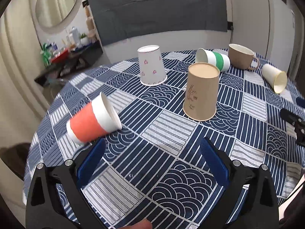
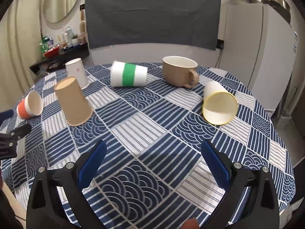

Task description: Flip cup upside down

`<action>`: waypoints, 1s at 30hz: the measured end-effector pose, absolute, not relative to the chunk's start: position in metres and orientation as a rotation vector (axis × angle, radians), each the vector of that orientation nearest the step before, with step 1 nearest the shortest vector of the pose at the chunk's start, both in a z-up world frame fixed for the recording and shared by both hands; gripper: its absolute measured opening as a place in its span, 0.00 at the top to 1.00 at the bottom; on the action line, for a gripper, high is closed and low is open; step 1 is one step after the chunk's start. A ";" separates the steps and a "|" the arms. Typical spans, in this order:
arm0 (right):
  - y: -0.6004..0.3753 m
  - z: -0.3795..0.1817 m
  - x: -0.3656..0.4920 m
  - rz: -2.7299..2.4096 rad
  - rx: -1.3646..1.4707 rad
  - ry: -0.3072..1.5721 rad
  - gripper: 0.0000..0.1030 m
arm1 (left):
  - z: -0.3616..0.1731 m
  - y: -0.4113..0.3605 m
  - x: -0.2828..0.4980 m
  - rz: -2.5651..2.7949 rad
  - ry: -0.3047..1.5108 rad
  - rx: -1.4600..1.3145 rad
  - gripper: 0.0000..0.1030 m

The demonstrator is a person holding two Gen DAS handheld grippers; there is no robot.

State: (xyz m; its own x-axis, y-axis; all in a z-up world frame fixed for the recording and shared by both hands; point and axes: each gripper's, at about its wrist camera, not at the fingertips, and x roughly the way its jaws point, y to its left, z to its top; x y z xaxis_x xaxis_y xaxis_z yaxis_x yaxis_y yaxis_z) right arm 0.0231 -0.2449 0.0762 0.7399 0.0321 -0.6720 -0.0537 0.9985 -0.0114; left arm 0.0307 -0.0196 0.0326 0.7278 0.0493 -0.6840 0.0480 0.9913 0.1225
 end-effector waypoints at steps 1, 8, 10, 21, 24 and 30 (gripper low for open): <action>-0.241 0.077 0.024 0.059 -0.029 0.736 0.08 | 0.031 -0.016 0.029 -0.006 0.748 0.115 0.06; -0.215 0.069 0.025 0.086 -0.058 0.749 0.08 | 0.016 -0.012 0.027 0.003 0.712 0.132 0.06; -0.211 0.066 0.026 0.105 -0.039 0.756 0.08 | 0.011 -0.011 0.030 -0.009 0.720 0.128 0.06; -0.200 0.047 0.029 0.152 0.008 0.774 0.08 | 0.007 -0.008 0.026 -0.041 0.676 0.082 0.06; -0.196 0.046 0.025 0.167 -0.019 0.763 0.08 | 0.008 -0.005 0.024 -0.049 0.675 0.061 0.06; -0.184 0.049 0.016 0.166 -0.089 0.718 0.08 | 0.002 -0.011 0.018 -0.049 0.675 0.094 0.06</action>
State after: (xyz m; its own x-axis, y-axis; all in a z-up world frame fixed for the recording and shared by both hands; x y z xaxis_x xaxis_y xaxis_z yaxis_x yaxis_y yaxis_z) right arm 0.0158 -0.1836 0.0488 0.7407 0.1207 -0.6609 -0.1819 0.9830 -0.0243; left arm 0.0178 -0.0109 0.0022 0.7795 -0.0144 -0.6262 0.0753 0.9946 0.0709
